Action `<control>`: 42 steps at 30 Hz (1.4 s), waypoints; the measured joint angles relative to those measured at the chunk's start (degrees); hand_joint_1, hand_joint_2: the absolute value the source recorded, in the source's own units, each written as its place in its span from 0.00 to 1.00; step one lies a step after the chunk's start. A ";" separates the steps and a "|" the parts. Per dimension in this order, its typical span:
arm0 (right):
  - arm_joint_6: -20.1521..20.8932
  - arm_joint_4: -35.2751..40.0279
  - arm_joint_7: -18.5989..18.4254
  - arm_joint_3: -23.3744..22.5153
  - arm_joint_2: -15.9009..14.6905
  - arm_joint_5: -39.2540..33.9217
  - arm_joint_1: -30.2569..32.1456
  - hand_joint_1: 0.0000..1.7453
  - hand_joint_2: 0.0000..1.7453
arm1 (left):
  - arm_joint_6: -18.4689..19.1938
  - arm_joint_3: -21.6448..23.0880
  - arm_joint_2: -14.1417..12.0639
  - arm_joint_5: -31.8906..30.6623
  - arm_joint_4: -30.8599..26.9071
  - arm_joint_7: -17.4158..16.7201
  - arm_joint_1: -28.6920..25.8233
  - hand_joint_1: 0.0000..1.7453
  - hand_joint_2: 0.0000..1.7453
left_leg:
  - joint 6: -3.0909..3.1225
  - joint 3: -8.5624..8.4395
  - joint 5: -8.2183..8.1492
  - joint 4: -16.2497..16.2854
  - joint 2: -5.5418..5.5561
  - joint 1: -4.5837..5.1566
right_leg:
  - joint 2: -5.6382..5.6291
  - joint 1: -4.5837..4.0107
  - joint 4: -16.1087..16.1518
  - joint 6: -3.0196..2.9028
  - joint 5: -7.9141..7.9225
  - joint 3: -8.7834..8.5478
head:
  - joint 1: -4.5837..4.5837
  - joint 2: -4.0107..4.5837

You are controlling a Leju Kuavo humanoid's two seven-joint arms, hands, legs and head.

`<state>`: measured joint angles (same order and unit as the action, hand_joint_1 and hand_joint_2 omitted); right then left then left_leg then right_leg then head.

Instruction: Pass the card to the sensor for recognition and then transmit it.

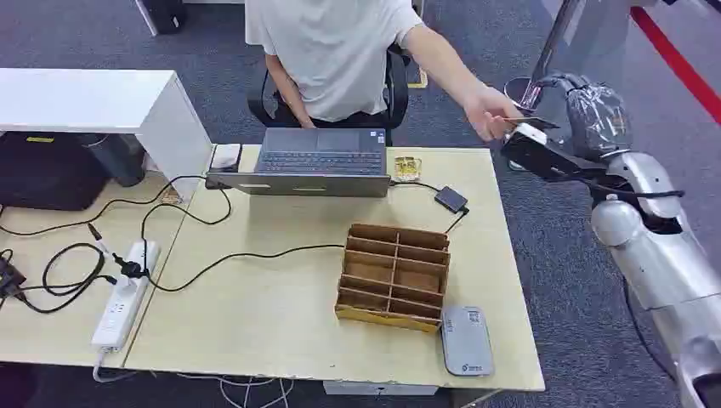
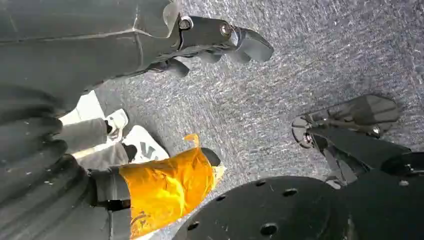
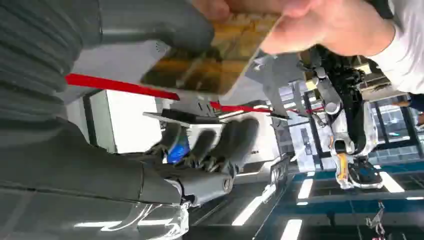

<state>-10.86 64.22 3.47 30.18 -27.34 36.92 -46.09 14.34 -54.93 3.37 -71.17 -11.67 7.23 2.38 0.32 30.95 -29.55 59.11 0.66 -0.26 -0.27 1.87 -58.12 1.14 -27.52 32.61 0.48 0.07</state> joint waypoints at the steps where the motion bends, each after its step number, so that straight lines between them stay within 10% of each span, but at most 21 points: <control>1: 0.07 0.00 0.11 0.00 0.06 -0.20 0.06 1.00 1.00 | 0.07 0.00 0.02 0.00 -0.02 -0.15 0.00 0.00 1.00 | 0.00 0.00 0.00 0.00 0.00 0.00 | 0.00 0.00 0.00 0.00 0.00 0.00 | 0.00 0.00; 21: -0.37 1.58 2.04 0.13 1.81 -1.97 2.34 1.00 1.00 | 2.40 -0.46 1.27 0.68 0.00 -0.63 -0.06 0.00 1.00 | -0.01 -0.03 0.00 0.00 0.02 0.00 | 0.02 -0.01 0.01 0.00 0.00 0.00 | 0.00 0.00; 42: -3.37 36.12 12.50 -18.25 -5.38 -5.82 44.43 1.00 1.00 | -0.11 -5.09 1.68 3.43 0.00 -1.90 -0.38 0.00 1.00 | 0.05 0.05 -0.11 -0.01 0.03 -0.01 | 0.05 -0.01 0.08 0.04 -0.09 0.04 | 0.00 0.00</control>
<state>-14.23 100.34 15.98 11.94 -32.72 31.10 -1.66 14.23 -60.02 5.05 -67.73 -11.67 5.33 2.00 0.36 31.00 -29.66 59.10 0.68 -0.27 -0.22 1.86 -58.04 1.18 -27.61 32.65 0.48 0.07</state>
